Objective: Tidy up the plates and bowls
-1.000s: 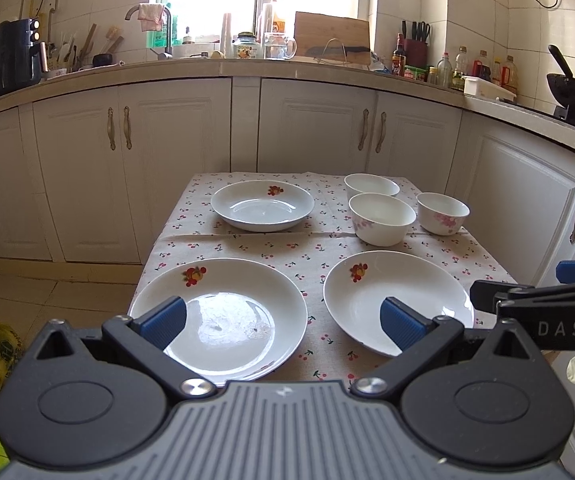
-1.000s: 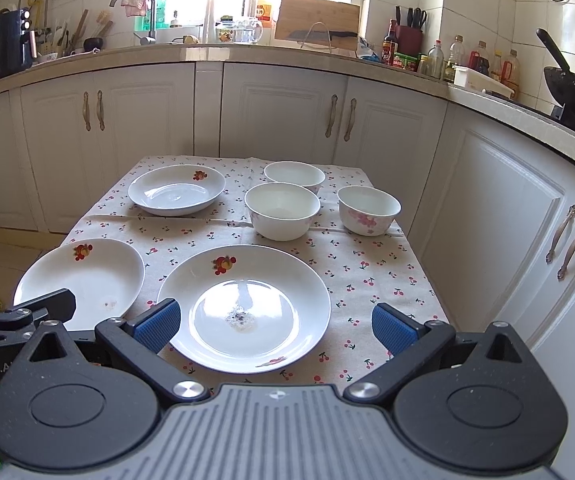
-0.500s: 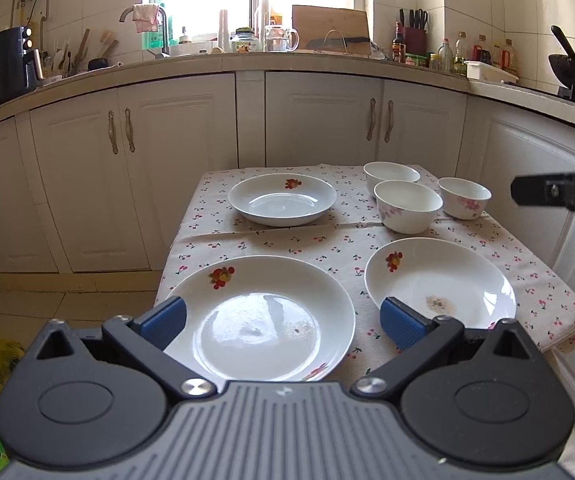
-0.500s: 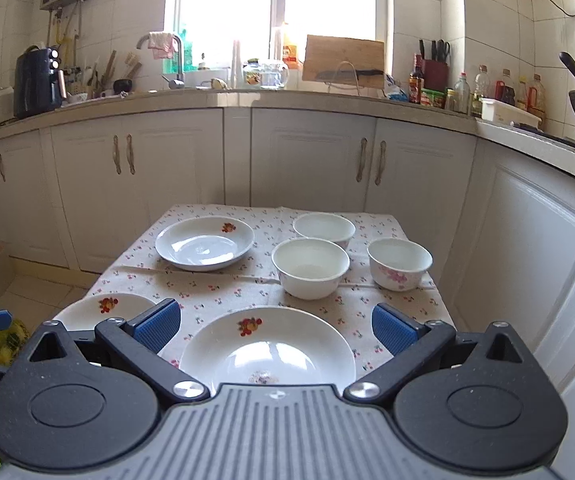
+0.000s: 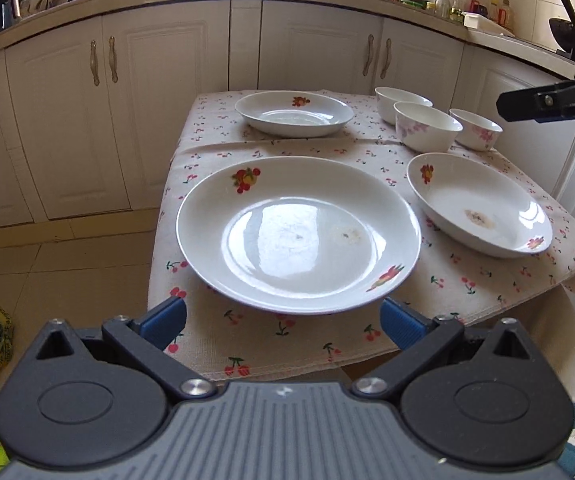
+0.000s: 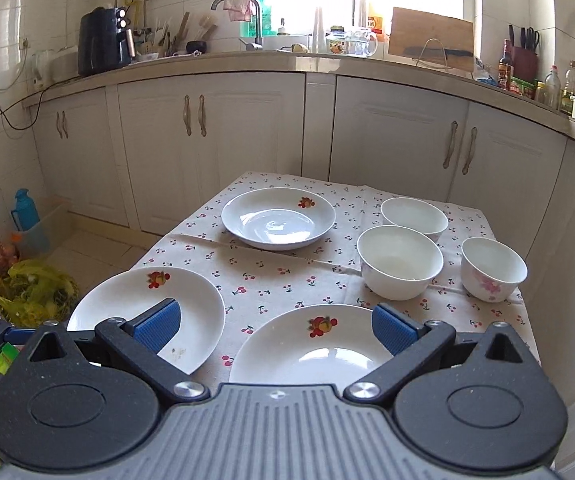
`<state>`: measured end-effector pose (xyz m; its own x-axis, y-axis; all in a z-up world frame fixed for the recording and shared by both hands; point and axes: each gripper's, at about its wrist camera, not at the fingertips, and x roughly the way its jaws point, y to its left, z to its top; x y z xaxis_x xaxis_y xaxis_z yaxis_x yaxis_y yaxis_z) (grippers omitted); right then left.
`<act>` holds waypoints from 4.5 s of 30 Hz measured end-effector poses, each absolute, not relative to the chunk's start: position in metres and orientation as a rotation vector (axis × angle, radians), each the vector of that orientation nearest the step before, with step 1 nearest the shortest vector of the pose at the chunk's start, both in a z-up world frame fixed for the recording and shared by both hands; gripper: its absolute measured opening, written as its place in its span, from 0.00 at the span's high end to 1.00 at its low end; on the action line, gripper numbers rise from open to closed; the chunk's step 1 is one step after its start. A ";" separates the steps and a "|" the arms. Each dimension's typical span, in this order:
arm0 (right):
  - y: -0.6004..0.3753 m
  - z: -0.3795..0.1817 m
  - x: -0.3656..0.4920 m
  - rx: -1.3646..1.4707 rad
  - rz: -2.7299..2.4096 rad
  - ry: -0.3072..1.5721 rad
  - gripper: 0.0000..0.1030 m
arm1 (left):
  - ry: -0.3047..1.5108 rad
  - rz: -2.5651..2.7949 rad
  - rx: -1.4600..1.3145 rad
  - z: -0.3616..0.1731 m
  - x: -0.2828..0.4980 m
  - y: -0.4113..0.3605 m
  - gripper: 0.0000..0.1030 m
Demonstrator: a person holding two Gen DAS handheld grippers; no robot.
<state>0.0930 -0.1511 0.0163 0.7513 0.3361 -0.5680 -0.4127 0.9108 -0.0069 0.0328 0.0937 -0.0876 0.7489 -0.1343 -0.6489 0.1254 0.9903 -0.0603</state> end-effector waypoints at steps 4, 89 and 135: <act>-0.140 0.011 0.102 -0.143 0.417 0.627 0.00 | 0.733 -0.167 0.010 -0.097 0.043 0.098 0.01; -0.055 -0.072 0.297 -0.155 0.823 1.003 0.20 | 0.664 -0.519 0.227 -0.105 0.135 0.115 0.01; -0.132 -0.012 0.191 -0.236 0.692 0.723 0.00 | 0.578 -0.379 0.160 -0.063 0.079 0.083 0.01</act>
<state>0.1914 -0.1320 -0.0122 0.5417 0.4982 -0.6770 -0.6543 0.7556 0.0325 0.0793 0.0832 -0.0633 0.7710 -0.3035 -0.5598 0.3924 0.9188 0.0423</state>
